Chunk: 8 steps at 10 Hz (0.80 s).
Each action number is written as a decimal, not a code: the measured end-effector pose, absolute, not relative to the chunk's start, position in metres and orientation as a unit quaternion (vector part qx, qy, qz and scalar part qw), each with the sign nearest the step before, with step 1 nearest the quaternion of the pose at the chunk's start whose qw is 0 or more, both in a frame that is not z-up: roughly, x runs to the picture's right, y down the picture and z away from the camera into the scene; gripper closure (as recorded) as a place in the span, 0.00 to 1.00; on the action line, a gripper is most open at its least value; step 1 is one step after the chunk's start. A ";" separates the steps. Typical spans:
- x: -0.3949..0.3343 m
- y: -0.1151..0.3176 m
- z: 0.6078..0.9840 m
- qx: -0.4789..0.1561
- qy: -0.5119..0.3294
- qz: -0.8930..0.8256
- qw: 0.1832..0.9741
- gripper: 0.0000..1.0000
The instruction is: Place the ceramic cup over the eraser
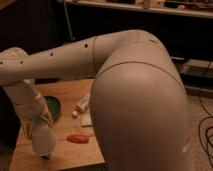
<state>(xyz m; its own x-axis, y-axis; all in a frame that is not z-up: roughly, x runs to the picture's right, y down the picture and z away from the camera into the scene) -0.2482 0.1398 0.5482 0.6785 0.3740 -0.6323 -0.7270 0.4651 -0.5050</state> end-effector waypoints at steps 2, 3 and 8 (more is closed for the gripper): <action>-0.252 0.140 0.552 -0.398 0.219 0.329 0.828 1.00; -0.254 0.141 0.554 -0.399 0.217 0.328 0.828 1.00; -0.260 0.145 0.563 -0.401 0.210 0.322 0.831 1.00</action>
<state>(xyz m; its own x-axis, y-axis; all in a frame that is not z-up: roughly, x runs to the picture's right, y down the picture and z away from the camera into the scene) -0.2605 0.1449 0.5627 0.7043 0.3670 -0.6077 -0.7042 0.4702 -0.5321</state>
